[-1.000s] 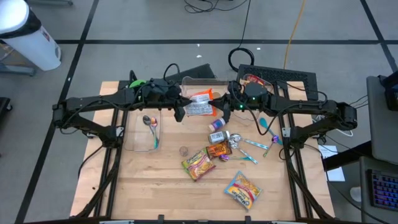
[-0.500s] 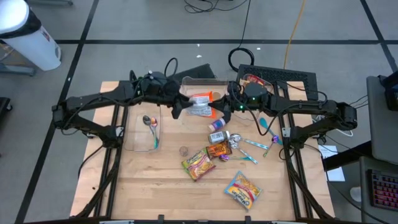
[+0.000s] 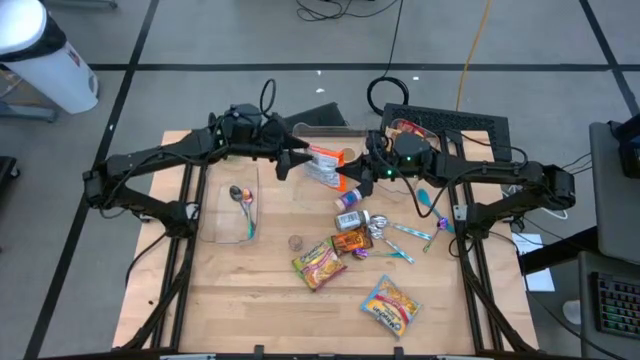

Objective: Pick & Place Food Item
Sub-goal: Put the orange noodle pack into the right transparent bin

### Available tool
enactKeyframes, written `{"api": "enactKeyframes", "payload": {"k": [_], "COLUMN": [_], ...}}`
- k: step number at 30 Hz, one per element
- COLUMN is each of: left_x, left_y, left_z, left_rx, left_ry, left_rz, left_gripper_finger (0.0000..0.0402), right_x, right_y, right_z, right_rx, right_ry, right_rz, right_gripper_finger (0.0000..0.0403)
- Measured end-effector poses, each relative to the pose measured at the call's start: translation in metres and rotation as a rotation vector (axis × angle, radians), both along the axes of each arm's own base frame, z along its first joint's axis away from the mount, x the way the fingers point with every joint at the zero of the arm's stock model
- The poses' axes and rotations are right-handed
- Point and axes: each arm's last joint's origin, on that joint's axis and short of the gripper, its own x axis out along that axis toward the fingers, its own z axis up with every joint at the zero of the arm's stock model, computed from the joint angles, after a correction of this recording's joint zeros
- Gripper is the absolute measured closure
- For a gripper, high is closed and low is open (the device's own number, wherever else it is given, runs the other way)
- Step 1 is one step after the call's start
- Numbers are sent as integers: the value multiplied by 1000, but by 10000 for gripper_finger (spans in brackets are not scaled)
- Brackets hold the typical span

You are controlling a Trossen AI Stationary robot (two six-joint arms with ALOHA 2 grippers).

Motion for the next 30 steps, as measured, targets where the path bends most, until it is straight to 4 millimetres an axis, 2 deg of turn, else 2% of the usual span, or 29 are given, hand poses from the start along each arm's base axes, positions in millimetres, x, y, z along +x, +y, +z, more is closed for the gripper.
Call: {"api": "enactKeyframes", "payload": {"k": [7,17,21,30], "left_x": [-4,-9,-9,-10], "left_y": [9,15,14,14], "left_z": [-1,-2,-2,-2], "left_rx": [14,-28,-22,-17], "left_ry": [11,1,-1,2], "left_rz": [28,-95,-161,-163], "left_gripper_finger": [160,160,160,160], "right_x": [-9,-45,-61,-87], "right_y": [2,6,0,-18], "right_z": [10,30,42,85], "right_rx": [16,54,67,-27], "right_ry": [-33,-12,95,372], "right_rz": [2,-1,0,17], "right_gripper_finger": [402,402,402,402]}}
